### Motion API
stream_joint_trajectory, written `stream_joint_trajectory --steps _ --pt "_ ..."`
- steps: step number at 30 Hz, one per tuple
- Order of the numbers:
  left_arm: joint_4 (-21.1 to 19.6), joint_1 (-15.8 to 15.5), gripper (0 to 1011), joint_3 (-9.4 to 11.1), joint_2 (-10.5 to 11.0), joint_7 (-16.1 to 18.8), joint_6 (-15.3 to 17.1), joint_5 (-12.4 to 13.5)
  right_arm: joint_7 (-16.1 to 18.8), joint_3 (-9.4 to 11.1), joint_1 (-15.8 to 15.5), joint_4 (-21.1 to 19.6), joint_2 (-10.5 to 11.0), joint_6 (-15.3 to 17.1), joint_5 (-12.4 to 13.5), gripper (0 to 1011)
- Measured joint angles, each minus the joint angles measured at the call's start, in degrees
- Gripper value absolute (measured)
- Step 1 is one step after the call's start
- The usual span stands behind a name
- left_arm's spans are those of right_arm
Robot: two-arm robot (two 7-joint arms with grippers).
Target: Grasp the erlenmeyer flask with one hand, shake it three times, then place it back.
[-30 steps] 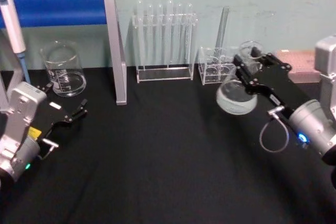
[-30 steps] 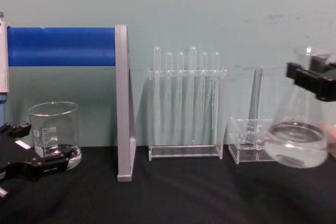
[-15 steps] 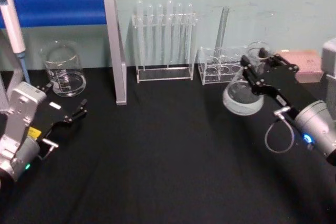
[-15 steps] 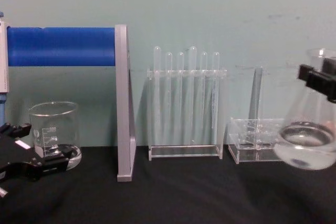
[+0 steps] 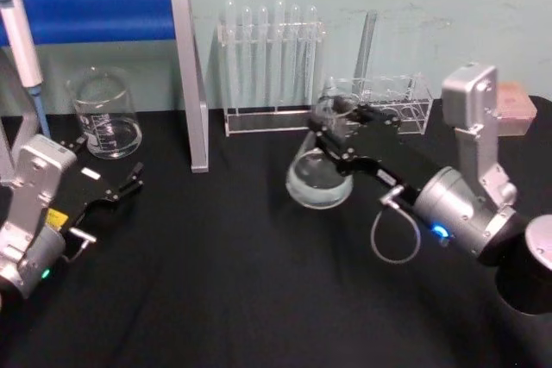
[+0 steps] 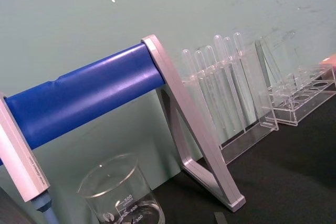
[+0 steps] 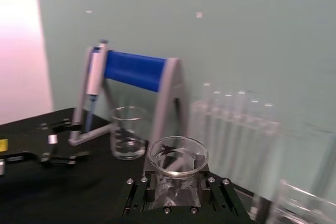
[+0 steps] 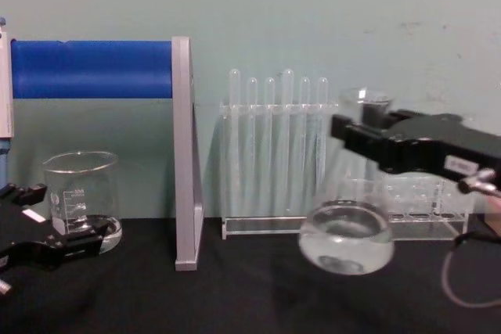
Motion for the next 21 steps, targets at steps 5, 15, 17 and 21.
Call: stream_joint_trajectory --steps 5,15,17,21 --pt "0.0 0.0 1001 0.0 0.0 0.0 0.0 0.0 2.26 -2.59 1.79 1.48 -0.12 -0.25 0.95 449" --pt "0.0 0.0 1001 0.0 0.0 0.0 0.0 0.0 3.24 -4.9 3.61 2.89 0.3 -0.63 2.07 449" --pt "0.0 0.0 1001 0.0 0.0 0.0 0.0 0.0 3.24 -5.13 3.71 2.91 0.51 -0.63 2.25 449" --pt "0.0 0.0 1001 0.0 0.0 0.0 0.0 0.0 3.06 -5.34 3.76 2.85 0.86 -0.63 2.55 449"
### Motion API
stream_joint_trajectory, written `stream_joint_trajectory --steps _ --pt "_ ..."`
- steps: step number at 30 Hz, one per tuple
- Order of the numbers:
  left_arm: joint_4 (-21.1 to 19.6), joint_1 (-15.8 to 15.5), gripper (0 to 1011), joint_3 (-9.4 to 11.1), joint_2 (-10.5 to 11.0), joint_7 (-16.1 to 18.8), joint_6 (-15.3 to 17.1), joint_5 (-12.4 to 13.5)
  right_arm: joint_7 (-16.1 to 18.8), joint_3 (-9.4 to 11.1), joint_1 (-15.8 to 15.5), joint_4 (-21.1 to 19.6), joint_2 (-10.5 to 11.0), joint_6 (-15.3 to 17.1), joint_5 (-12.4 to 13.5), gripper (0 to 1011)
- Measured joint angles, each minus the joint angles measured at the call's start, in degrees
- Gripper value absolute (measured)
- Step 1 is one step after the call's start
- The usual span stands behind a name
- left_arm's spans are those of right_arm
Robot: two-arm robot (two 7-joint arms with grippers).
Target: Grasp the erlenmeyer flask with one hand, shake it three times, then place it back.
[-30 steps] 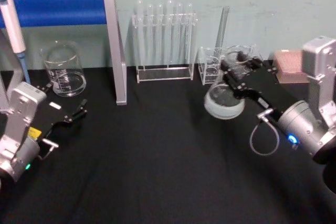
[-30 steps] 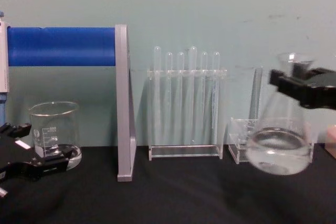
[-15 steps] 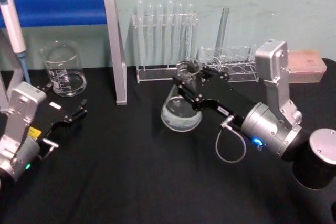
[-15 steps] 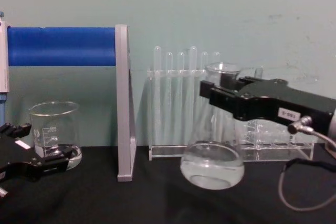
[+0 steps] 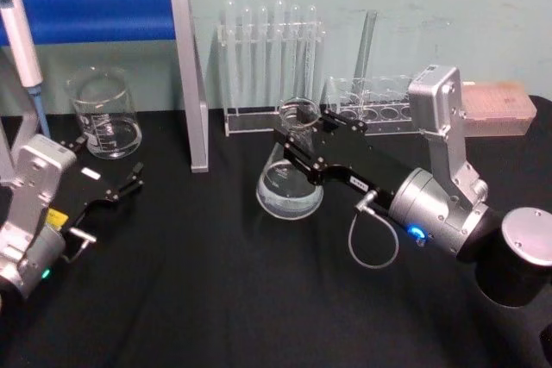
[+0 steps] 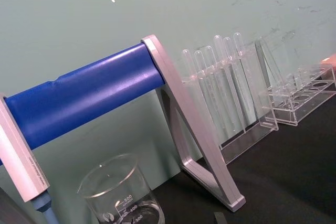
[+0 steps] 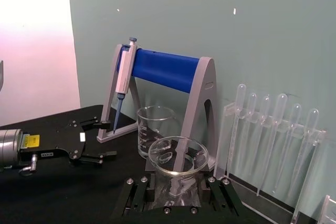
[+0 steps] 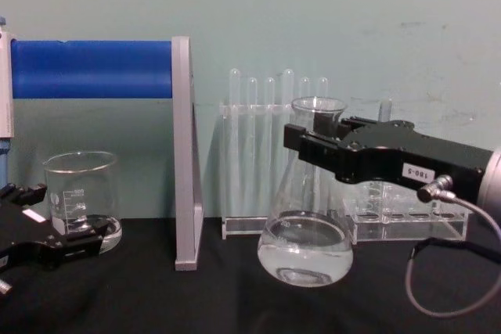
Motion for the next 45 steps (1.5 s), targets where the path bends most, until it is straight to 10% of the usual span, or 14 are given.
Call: stream_joint_trajectory --steps 45 --pt "0.0 0.0 1001 0.0 0.0 0.0 0.0 0.0 8.33 -5.25 3.96 10.68 2.03 -5.68 2.59 449"
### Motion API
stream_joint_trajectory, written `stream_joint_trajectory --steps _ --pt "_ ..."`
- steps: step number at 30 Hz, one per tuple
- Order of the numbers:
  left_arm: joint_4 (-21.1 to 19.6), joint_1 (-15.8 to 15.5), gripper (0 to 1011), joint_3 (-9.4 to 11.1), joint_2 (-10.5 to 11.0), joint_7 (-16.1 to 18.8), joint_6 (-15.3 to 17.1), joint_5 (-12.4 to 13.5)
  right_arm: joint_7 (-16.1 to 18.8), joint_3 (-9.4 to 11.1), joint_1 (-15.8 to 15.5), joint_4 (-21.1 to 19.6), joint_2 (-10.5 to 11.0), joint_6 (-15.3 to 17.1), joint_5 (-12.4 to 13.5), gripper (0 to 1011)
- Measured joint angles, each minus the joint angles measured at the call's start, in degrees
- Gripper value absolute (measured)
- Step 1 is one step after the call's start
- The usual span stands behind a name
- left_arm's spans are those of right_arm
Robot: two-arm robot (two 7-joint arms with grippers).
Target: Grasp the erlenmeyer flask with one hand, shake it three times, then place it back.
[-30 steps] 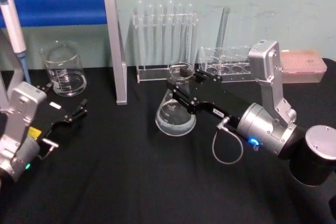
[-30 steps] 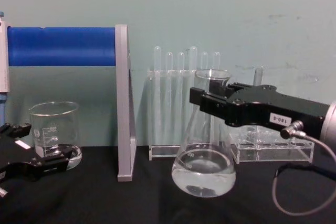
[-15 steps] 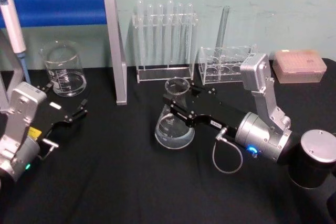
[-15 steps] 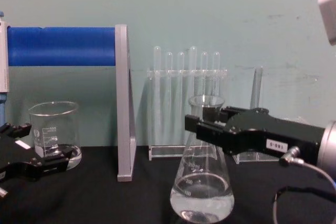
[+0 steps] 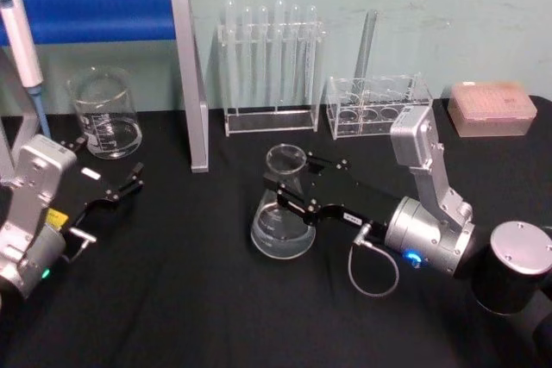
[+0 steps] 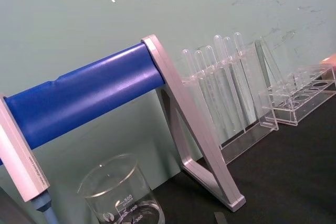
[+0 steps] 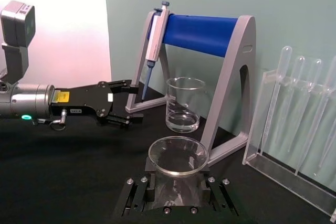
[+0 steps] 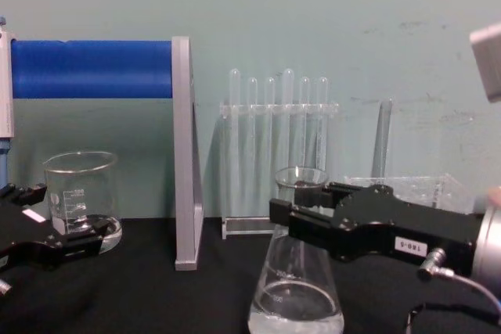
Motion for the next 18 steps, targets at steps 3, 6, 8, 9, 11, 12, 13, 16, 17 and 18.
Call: stream_joint_trajectory --steps 3,6,8,9,11,12,13,16,17,18 --pt "0.0 0.0 1001 0.0 0.0 0.0 0.0 0.0 0.17 -0.21 0.1 0.54 -0.03 -0.41 -0.01 449" --pt "0.0 0.0 1001 0.0 0.0 0.0 0.0 0.0 0.36 -0.44 0.23 1.08 -0.16 -0.88 -0.07 449" --pt "0.0 0.0 1001 0.0 0.0 0.0 0.0 0.0 0.48 -0.54 0.33 1.43 -0.24 -1.12 -0.1 449" --pt "0.0 0.0 1001 0.0 0.0 0.0 0.0 0.0 0.62 -0.64 0.44 1.74 -0.34 -1.32 -0.14 449" --pt "0.0 0.0 1001 0.0 0.0 0.0 0.0 0.0 0.73 -0.75 0.53 2.06 -0.42 -1.45 -0.17 449" --pt "0.0 0.0 1001 0.0 0.0 0.0 0.0 0.0 0.83 -0.85 0.59 2.32 -0.5 -1.53 -0.17 449" --pt "0.0 0.0 1001 0.0 0.0 0.0 0.0 0.0 0.87 -0.88 0.61 2.44 -0.53 -1.55 -0.18 449" --pt "0.0 0.0 1001 0.0 0.0 0.0 0.0 0.0 1.05 -1.07 0.75 2.86 -0.64 -1.63 -0.21 449" --pt "0.0 0.0 1001 0.0 0.0 0.0 0.0 0.0 1.13 -1.17 0.81 3.01 -0.69 -1.64 -0.23 449" --pt "0.0 0.0 1001 0.0 0.0 0.0 0.0 0.0 1.13 -1.17 0.81 3.01 -0.69 -1.64 -0.23 449"
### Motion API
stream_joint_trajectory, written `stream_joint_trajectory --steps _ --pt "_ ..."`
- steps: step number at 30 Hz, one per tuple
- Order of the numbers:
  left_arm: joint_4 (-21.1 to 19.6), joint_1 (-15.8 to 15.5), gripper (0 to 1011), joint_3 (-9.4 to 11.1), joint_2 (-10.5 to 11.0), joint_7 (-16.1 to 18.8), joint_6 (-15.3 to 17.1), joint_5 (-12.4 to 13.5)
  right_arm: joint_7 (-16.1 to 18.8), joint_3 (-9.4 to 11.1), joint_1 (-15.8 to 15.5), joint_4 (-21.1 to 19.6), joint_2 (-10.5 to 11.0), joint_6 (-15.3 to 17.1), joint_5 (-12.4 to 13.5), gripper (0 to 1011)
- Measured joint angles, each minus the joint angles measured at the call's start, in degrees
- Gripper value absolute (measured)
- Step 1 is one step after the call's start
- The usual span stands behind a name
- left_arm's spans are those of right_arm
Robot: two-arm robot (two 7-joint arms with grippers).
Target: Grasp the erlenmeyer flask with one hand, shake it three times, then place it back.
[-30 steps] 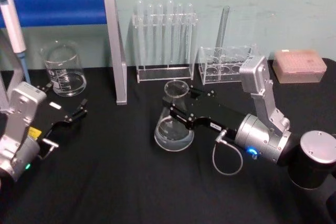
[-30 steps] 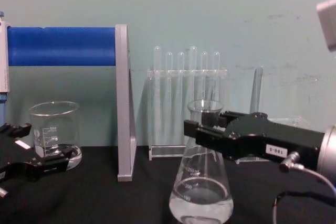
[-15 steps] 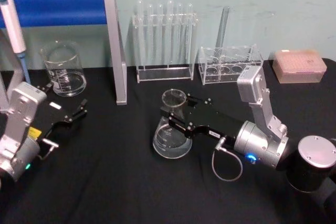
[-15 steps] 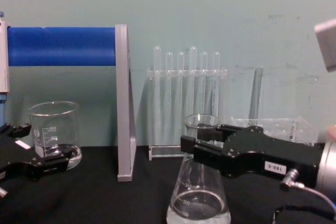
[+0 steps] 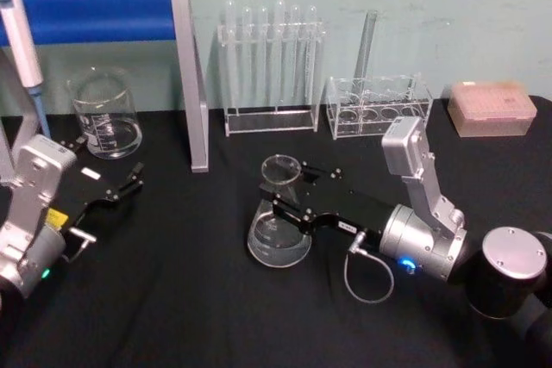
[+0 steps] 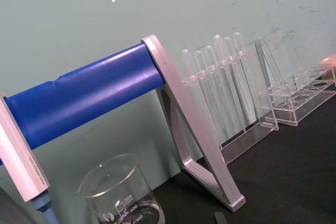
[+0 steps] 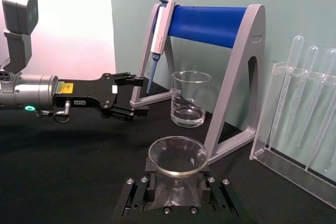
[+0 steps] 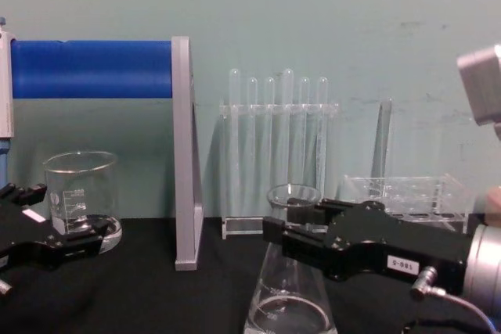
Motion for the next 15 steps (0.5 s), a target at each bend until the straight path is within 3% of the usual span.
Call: stream_joint_trajectory --steps 15 --pt "0.0 0.0 1001 0.0 0.0 0.0 0.0 0.0 0.51 -0.64 0.46 0.77 -0.1 0.32 -0.12 449"
